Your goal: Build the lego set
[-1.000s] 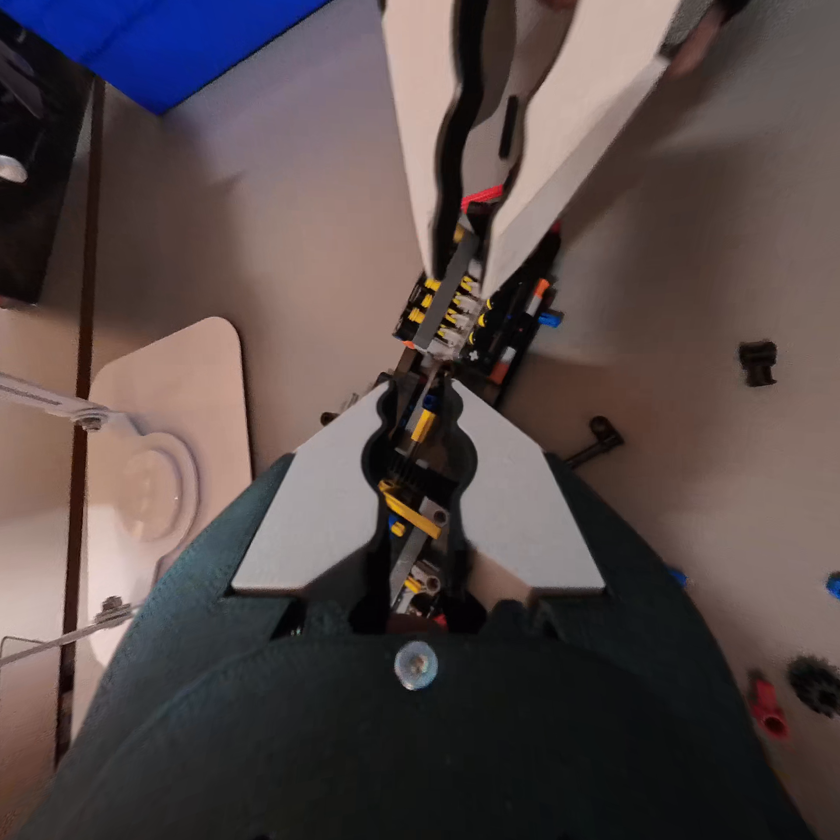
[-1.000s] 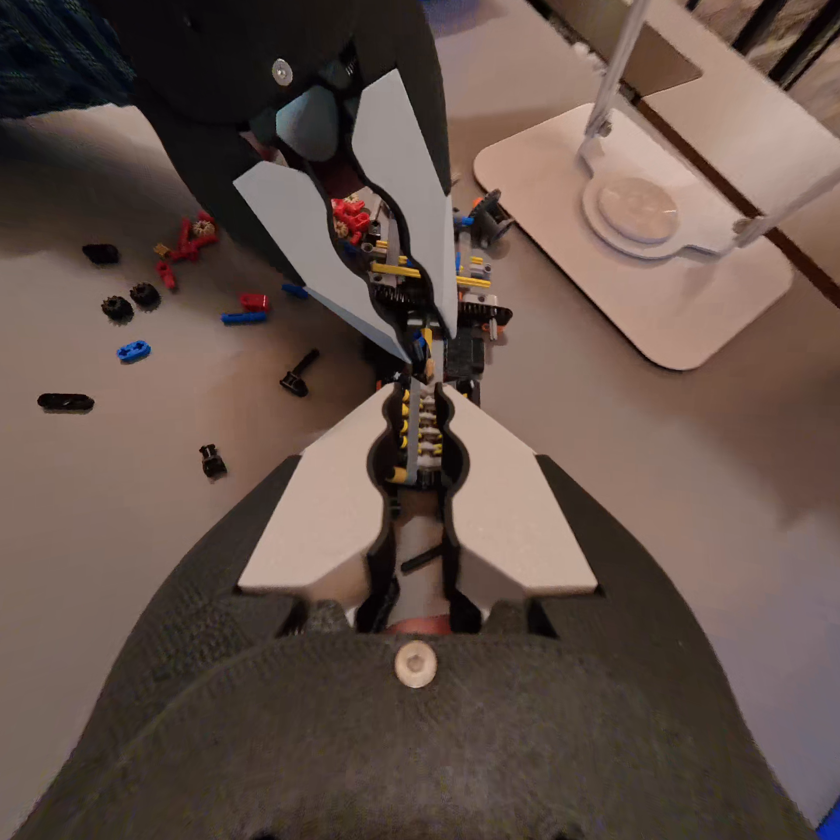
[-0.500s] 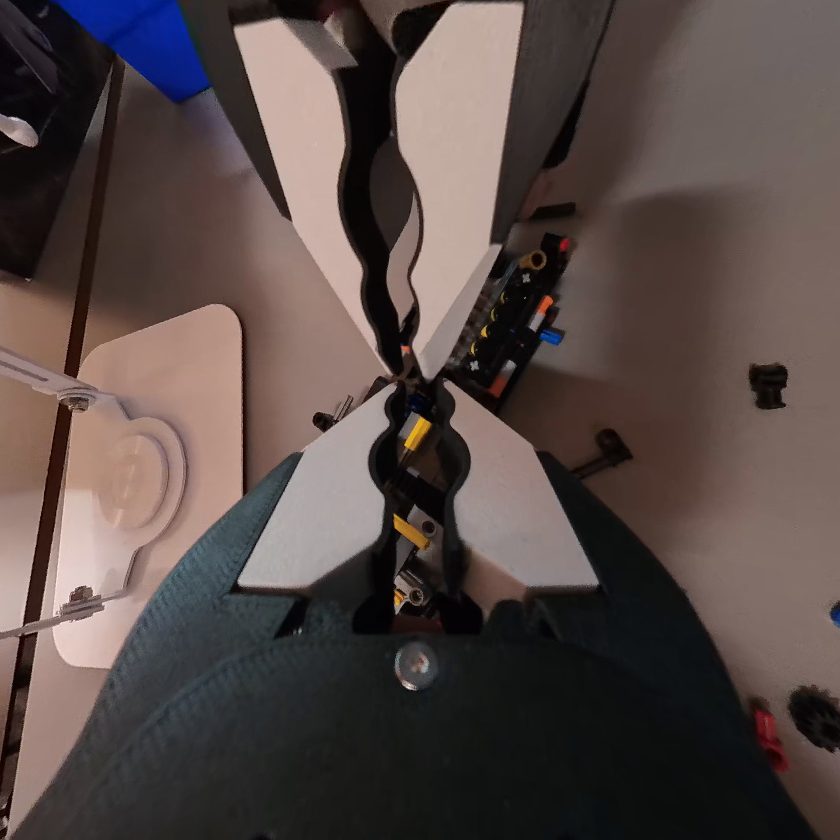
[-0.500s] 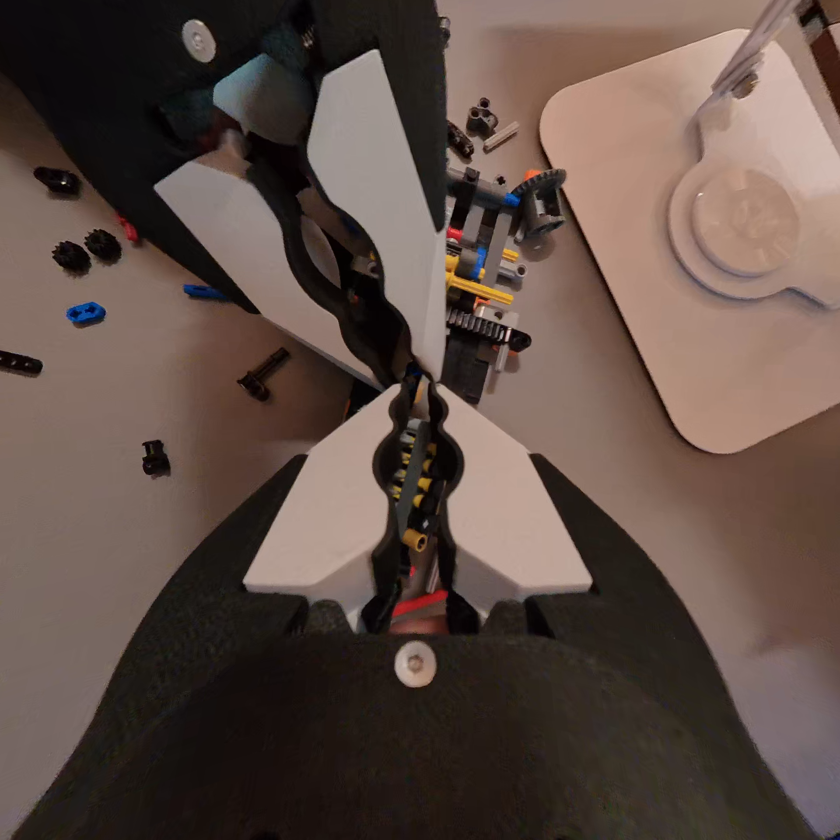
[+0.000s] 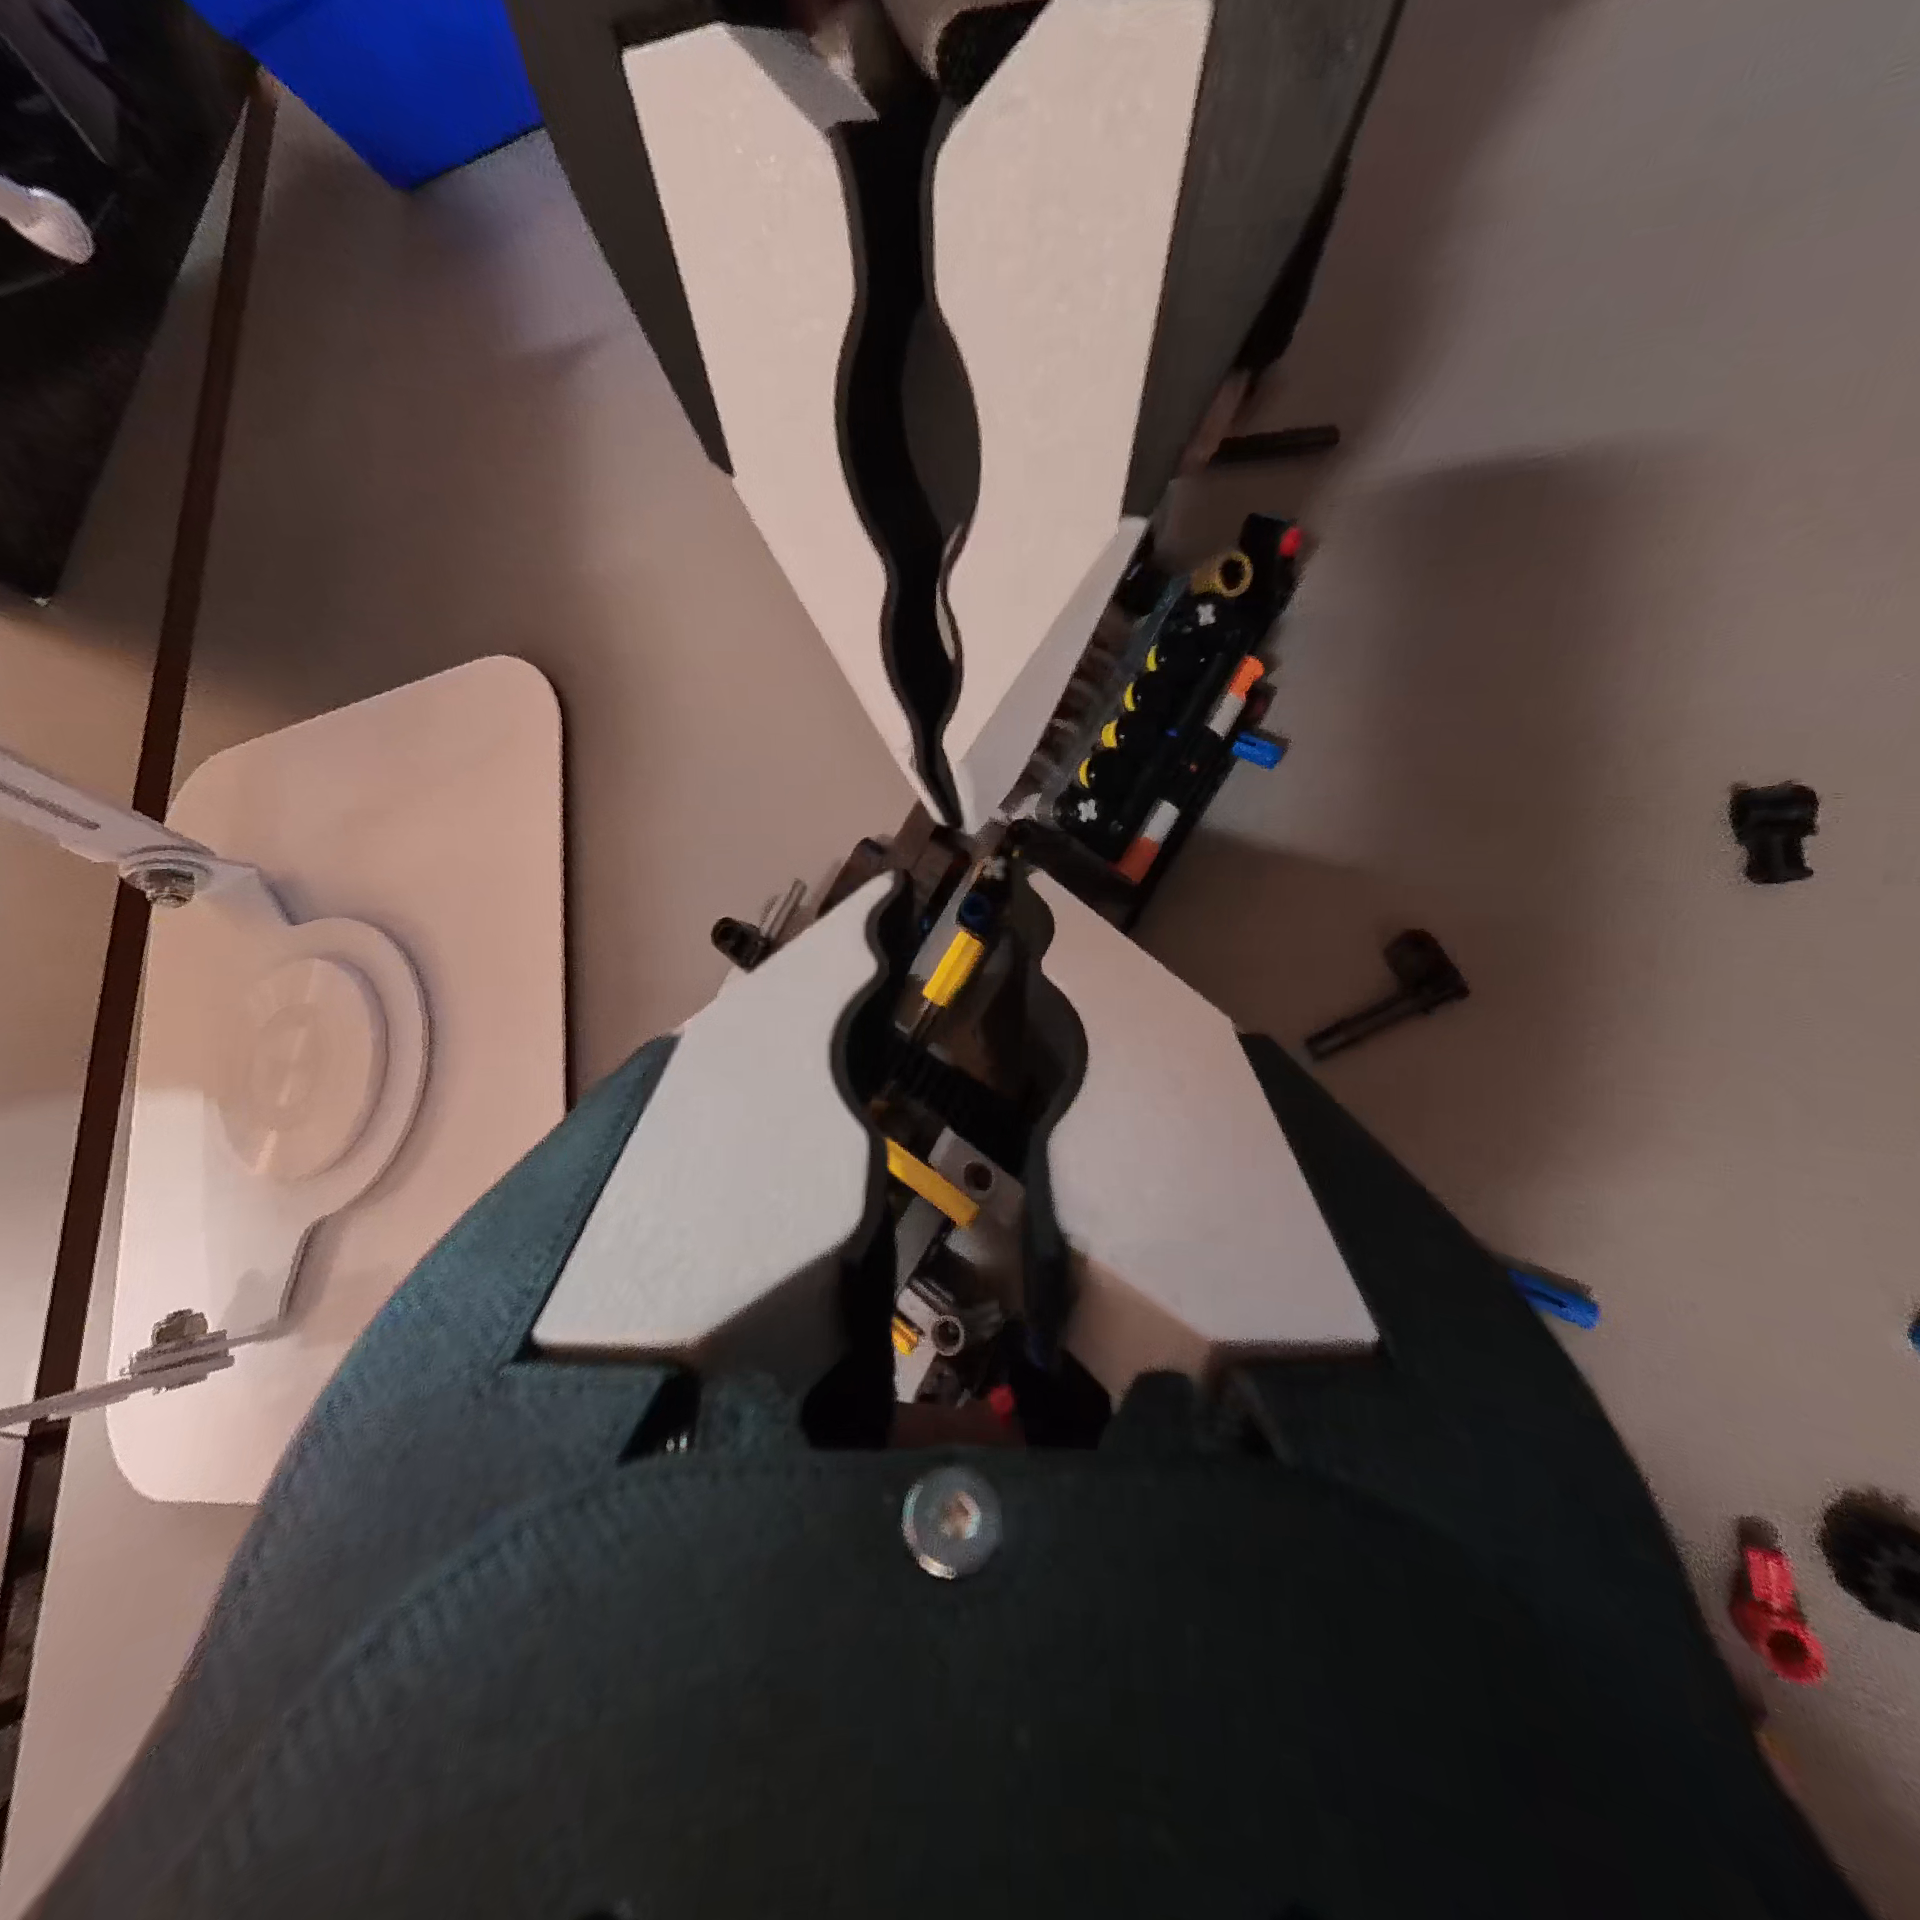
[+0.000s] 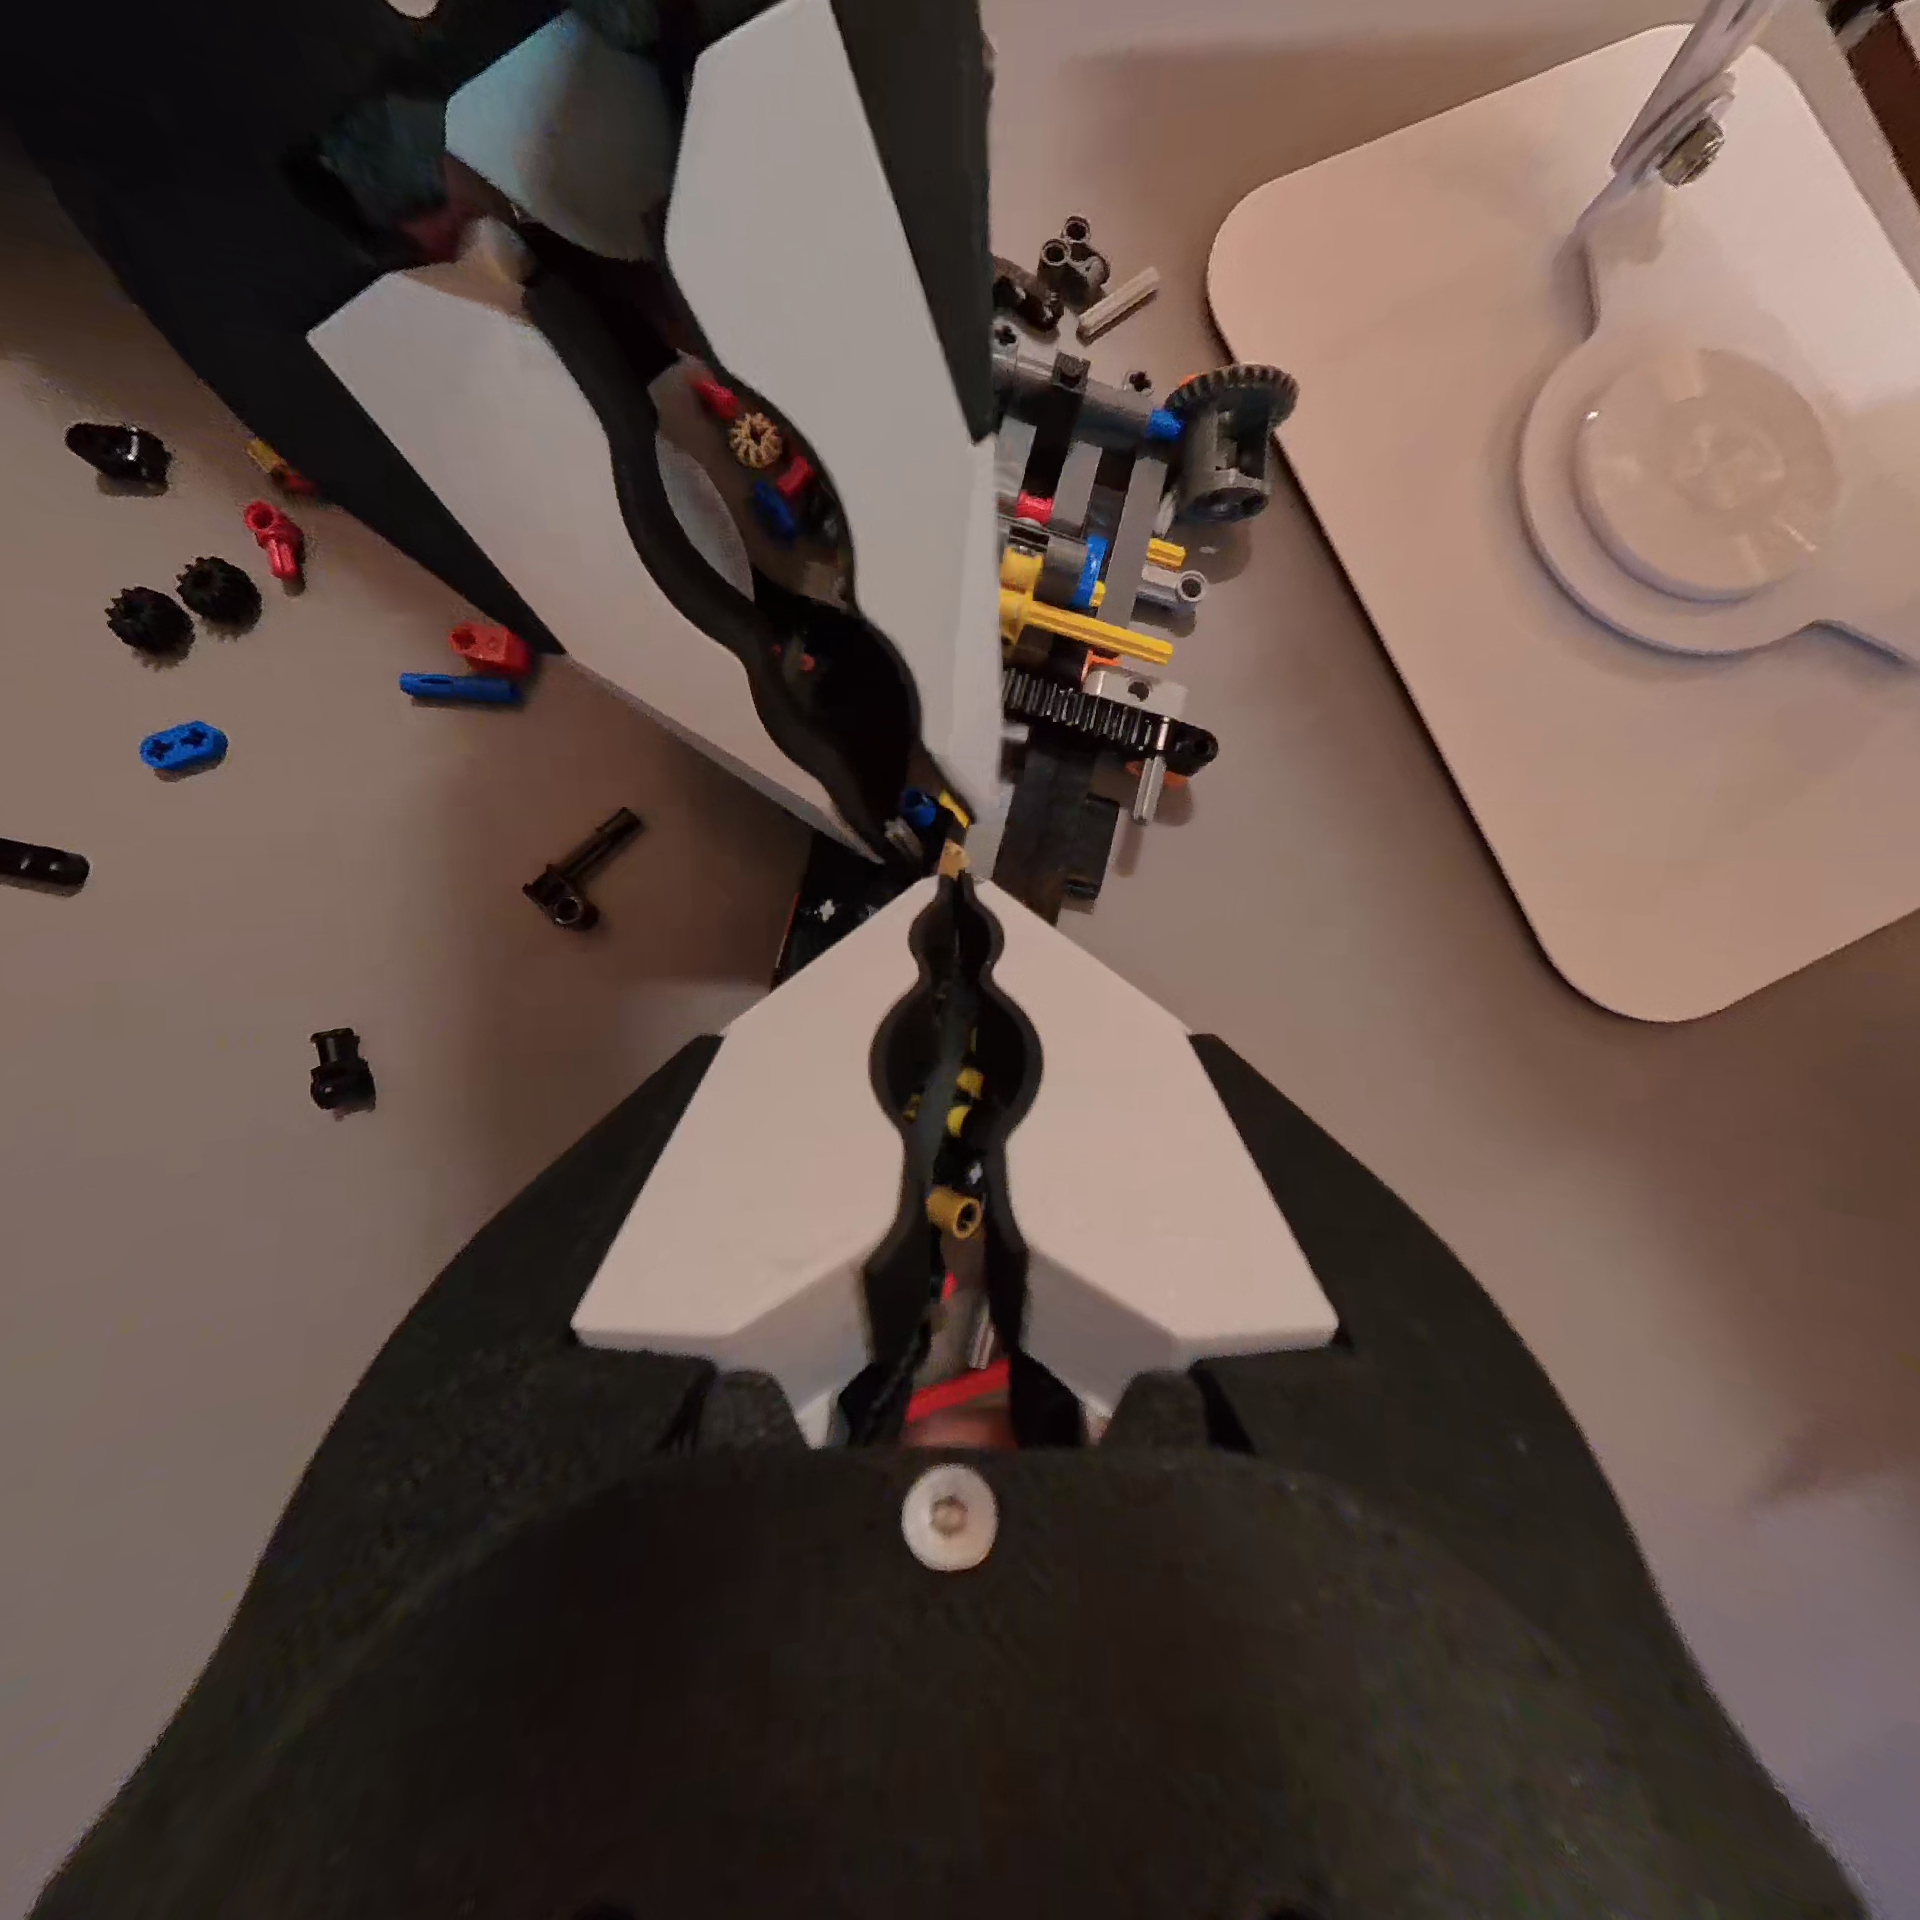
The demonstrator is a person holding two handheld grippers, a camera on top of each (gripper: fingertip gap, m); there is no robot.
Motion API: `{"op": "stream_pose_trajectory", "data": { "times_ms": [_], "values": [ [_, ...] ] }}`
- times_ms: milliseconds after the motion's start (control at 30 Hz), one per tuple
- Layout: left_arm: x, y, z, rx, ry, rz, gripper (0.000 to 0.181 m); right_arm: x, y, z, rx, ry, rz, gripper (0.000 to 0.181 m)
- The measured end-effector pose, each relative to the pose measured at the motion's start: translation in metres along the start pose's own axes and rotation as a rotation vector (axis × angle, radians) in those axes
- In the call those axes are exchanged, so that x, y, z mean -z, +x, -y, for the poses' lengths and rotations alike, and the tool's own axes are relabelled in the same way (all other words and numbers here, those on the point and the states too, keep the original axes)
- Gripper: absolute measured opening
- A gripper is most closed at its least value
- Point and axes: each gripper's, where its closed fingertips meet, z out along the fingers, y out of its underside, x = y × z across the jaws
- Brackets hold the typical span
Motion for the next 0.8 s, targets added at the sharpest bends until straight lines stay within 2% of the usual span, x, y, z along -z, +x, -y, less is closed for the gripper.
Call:
{"op": "stream_pose_trajectory", "data": {
  "times_ms": [33,167,300,467,800],
  "values": [
    [0.0,0.001,0.0,-0.009,-0.003,-0.012,0.011,0.003,0.002,0.001,-0.003,0.009,-0.011,0.0],
    [-0.002,0.001,0.002,-0.035,-0.012,-0.018,0.006,0.03,0.002,0.0,-0.063,0.082,-0.057,0.006],
    [-0.002,0.001,0.001,-0.029,0.008,-0.018,0.003,0.057,-0.012,-0.029,-0.194,0.13,-0.101,0.018],
    [-0.001,0.0,0.004,-0.014,0.05,0.004,0.001,0.059,-0.017,-0.066,-0.329,0.175,-0.139,0.02],
    [0.014,0.008,0.019,-0.045,0.168,0.025,0.001,0.066,-0.003,-0.069,-0.378,0.295,-0.139,0.022]
  ]
}}
